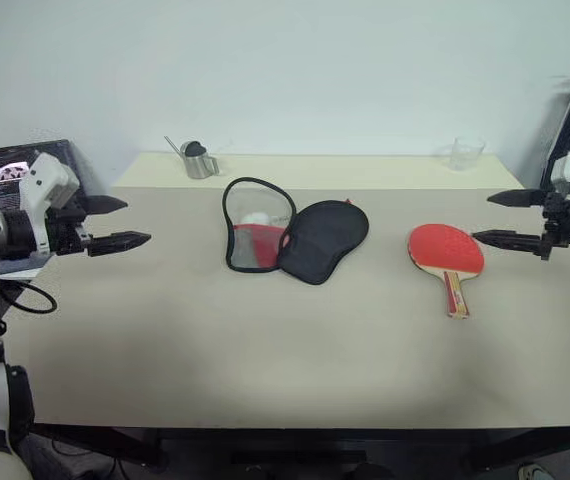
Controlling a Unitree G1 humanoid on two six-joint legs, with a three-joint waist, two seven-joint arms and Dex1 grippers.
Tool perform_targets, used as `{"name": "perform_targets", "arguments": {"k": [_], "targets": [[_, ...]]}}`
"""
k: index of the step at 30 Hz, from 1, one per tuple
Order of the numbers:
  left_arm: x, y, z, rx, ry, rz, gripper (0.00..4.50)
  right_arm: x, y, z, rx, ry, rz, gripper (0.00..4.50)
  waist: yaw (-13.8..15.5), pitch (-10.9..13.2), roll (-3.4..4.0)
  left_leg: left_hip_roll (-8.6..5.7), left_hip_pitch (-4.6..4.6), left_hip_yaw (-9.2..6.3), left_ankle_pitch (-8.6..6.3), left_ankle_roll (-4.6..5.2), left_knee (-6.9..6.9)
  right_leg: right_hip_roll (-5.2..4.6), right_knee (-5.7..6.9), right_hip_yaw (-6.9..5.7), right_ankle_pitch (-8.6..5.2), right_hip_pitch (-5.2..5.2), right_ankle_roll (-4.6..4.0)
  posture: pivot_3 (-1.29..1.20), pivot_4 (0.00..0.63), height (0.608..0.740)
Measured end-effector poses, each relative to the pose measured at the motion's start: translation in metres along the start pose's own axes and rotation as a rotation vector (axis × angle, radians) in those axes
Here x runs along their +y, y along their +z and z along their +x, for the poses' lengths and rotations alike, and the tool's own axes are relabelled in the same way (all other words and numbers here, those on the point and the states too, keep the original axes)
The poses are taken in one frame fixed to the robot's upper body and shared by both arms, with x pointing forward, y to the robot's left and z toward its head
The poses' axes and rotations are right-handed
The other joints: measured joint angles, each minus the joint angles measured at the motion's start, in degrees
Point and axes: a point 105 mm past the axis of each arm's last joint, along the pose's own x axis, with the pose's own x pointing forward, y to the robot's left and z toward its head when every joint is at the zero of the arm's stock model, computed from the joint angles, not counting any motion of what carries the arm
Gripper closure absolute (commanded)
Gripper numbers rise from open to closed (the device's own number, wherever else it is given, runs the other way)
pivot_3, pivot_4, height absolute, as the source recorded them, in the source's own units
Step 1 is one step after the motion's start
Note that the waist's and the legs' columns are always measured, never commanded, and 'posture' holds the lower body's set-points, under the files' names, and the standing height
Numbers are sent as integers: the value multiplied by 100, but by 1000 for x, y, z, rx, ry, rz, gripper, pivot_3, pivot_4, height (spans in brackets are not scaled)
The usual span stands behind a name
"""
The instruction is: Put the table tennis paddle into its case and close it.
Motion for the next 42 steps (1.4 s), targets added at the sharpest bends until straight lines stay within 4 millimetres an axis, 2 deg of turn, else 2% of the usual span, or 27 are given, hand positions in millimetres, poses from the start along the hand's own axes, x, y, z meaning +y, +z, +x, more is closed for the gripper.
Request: {"name": "perform_targets", "arguments": {"k": [2,5,8,10,12,15,17,20,23,27,31,35,42], "targets": [[-1,-2,-2,-18,4,-29,0,0,1,1,-4,-1,-4,23,3,2,-4,3,-1,-1,0,0,2,0,0,-5,0,0,-1,0,150,740],[4,7,-9,-40,49,2,0,1,3,8,-24,0,-4,23,4,4,-8,1,0,-5,0,0,3,0,1,-2,0,2,-1,0,150,740],[21,18,-10,-82,184,-15,0,2,2,12,-33,2,2,23,9,4,-8,-1,0,-5,0,0,7,-1,4,-3,1,4,2,0,150,740],[28,24,-4,-113,250,-27,0,0,0,12,-29,-9,4,23,29,3,-8,-4,0,-1,0,0,7,-2,2,-4,2,8,4,0,150,740],[29,18,10,-115,288,-52,0,0,-1,13,-28,-17,7,23,48,3,-7,-5,1,4,1,0,8,-2,2,-3,3,8,5,0,150,740],[22,-10,50,-83,312,-171,0,4,-3,11,-15,-18,0,23,96,3,-8,-4,1,8,1,0,11,0,4,-6,4,11,6,0,150,740],[3,-29,87,-49,266,-253,0,9,-7,10,-7,-23,7,23,145,3,-10,-6,-2,14,1,0,11,1,0,-6,5,10,8,0,150,740],[-19,-45,121,-17,207,-351,0,15,-7,11,-15,-42,28,23,161,10,-21,-8,-4,21,1,-1,11,1,0,-4,6,8,9,0,150,740],[-21,-37,134,-33,197,-385,0,23,-4,9,-28,-51,32,23,140,20,-40,-9,-5,19,1,-2,9,9,-1,-5,6,6,8,0,150,740],[-15,-22,138,-69,215,-393,0,30,-11,3,-12,-89,66,23,136,20,-39,-8,-1,19,0,-3,8,8,0,-3,6,8,8,0,150,740],[-19,-35,147,-25,242,-469,0,41,-15,-2,-2,-102,96,23,143,20,-40,-8,1,15,0,-3,13,4,1,-5,7,13,10,0,150,740],[-33,-45,167,15,258,-530,0,39,-7,-6,-25,-143,91,23,158,21,-45,-8,0,9,1,-2,18,0,-1,-5,12,18,18,0,150,740],[-44,-46,185,28,275,-602,0,40,-9,-6,-13,-158,106,23,153,22,-47,-14,0,-3,0,-2,12,3,-7,-6,11,17,18,0,150,740]]}}
